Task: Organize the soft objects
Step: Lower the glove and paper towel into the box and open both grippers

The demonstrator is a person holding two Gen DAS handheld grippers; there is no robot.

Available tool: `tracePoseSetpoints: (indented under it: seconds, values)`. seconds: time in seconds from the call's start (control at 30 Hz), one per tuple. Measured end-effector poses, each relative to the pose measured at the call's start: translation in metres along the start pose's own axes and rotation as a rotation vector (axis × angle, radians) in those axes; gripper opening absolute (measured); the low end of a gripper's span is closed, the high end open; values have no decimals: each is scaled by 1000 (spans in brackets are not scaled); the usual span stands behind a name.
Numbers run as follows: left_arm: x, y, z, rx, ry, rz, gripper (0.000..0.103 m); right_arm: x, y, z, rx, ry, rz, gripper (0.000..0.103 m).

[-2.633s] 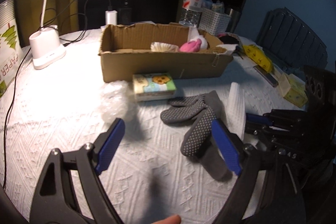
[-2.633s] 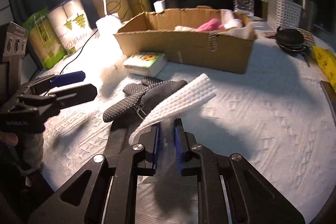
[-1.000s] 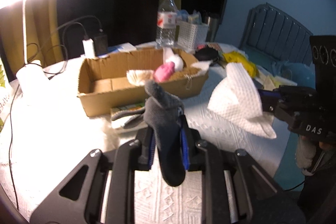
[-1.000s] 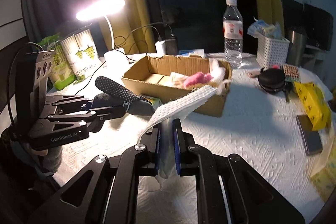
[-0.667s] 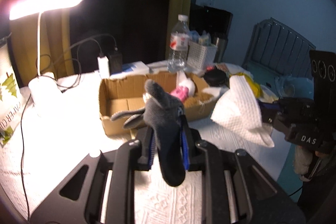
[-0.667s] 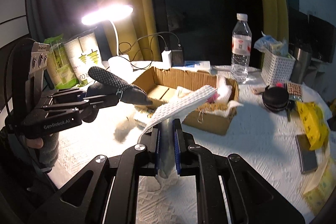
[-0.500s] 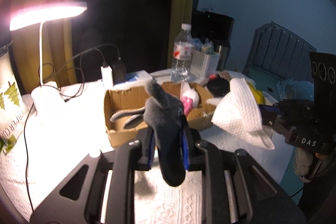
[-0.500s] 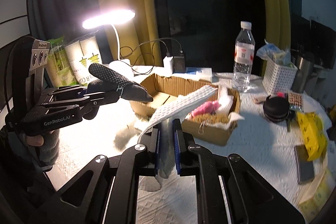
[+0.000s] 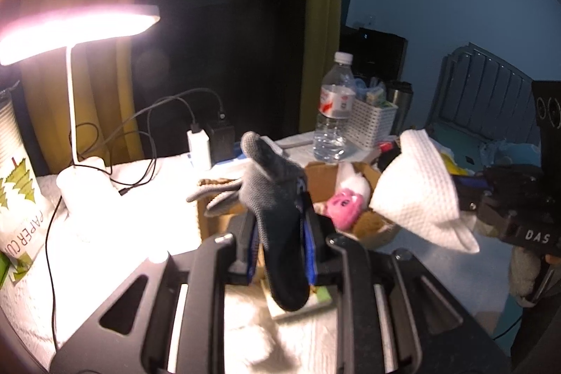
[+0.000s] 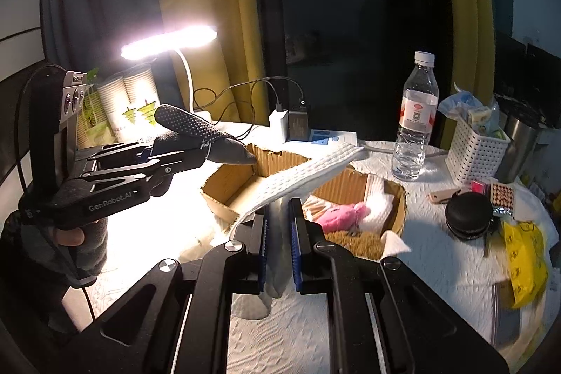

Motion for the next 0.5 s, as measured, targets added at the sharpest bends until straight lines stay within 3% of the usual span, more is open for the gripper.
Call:
tracePoseSetpoints:
  seconds: [0.33, 0.5]
  values:
    - [18, 12, -47, 59, -10, 34, 24, -5, -8, -42, 21, -39, 6, 12]
    - [27, 22, -63, 104, -18, 64, 35, -5, -7, -68, 42, -67, 7, 12]
Point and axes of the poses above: each gripper's, at about its wrist camera, not at the fingertips, and z roughly against the way its jaws point, x to its left, y to its underside, the point moved 8 cm from there along -z, roughly the way its jaws point, and after that the axes turned 8 degrees about -x, right-handed, at the moved point
